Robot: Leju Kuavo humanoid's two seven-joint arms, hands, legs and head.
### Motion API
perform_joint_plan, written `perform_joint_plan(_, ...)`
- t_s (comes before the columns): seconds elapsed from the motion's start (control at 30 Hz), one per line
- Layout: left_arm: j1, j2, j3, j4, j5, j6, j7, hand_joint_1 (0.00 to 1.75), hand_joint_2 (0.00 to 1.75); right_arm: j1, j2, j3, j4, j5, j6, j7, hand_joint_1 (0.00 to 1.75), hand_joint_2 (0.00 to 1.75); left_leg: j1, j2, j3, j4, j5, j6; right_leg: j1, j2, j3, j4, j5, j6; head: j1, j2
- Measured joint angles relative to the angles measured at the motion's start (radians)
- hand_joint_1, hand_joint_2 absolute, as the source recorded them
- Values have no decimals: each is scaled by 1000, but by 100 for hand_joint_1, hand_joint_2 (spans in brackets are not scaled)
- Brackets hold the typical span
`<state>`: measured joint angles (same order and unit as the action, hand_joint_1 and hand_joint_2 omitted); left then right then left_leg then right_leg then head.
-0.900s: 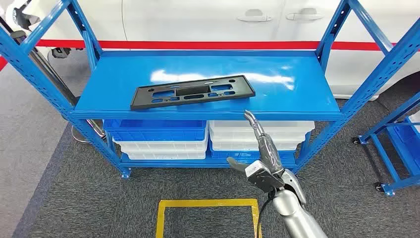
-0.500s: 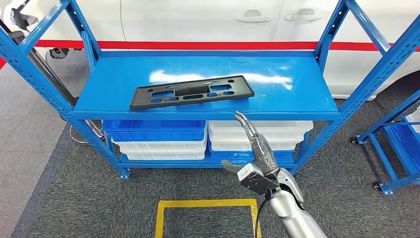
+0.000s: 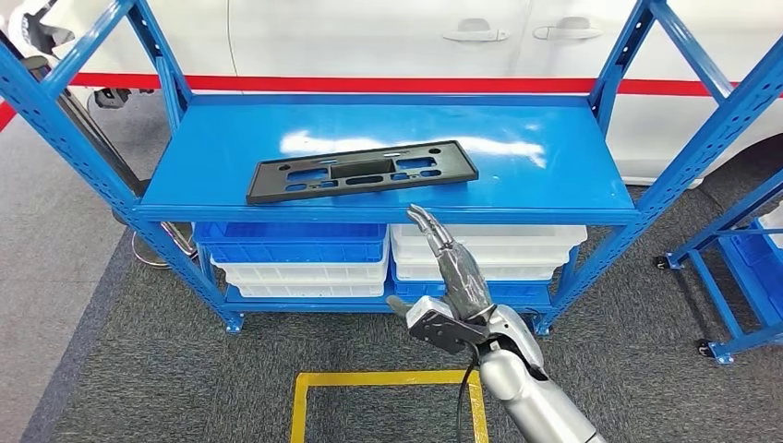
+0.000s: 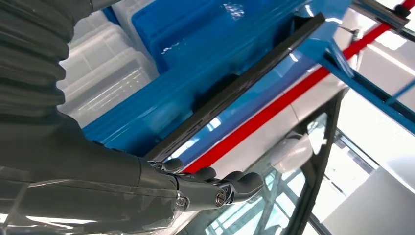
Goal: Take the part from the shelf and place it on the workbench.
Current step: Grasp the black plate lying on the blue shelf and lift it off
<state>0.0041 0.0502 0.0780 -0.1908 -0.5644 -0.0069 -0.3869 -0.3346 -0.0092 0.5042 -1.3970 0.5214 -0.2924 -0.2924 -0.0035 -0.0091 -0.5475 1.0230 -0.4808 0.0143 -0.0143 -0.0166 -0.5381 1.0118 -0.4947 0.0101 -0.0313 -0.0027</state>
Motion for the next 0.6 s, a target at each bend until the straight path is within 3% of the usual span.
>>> perform_joint_plan(0.1,-7,-2,-1,0,-13,14,15,0,0,-22,-5,22,27,66,-24,39,0,175,11,1,7,-21,14,16,1,4,-18,37,-24,8,0,0)
perform_joint_plan(0.2,-14,-2,-1,0,-25,25,18,0,0,-38,-5,43,65,165,-88,63,0,175,14,0,9,-25,18,21,-2,9,-113,214,-98,13,0,0)
perform_joint_plan(0.23,-15,-2,-1,0,-30,27,20,0,0,-39,-5,51,77,216,-121,74,0,175,14,-1,9,-25,17,20,-4,9,-142,261,-105,15,0,0)
perform_joint_plan(0.27,-15,-3,-2,0,-37,27,25,0,0,-41,-5,58,89,281,-164,89,0,175,14,-3,11,-24,15,19,-6,9,-156,273,-92,16,0,0)
perform_joint_plan(0.3,-16,-3,-3,0,-46,25,33,0,0,-45,-5,65,100,355,-213,106,0,175,15,-6,13,-23,13,16,-9,9,-151,246,-59,16,0,0)
perform_joint_plan(0.37,-19,-3,-7,0,-64,15,52,0,0,-56,-5,76,121,499,-308,135,0,175,16,-10,18,-17,3,6,-12,9,-103,124,20,14,0,0)
perform_joint_plan(0.4,-22,-2,-8,0,-72,9,57,0,0,-63,-5,80,130,550,-340,144,0,175,15,-12,17,-12,-3,-1,-11,10,-81,69,40,11,0,0)
perform_joint_plan(0.43,-25,-2,-9,0,-77,5,62,0,0,-67,-5,84,137,583,-361,150,0,175,14,-13,15,-9,-6,-8,-9,11,-68,38,45,7,0,0)
perform_joint_plan(0.53,-28,-1,-10,0,-83,-1,67,0,0,-72,-13,93,152,609,-375,156,0,175,17,-15,10,-7,-10,-29,-4,11,-64,25,35,-10,0,0)
perform_joint_plan(0.6,-29,-1,-10,0,-84,-3,68,0,0,-78,-30,99,157,612,-376,157,0,175,19,-11,-1,25,-32,-39,-5,6,-56,16,35,-24,0,0)
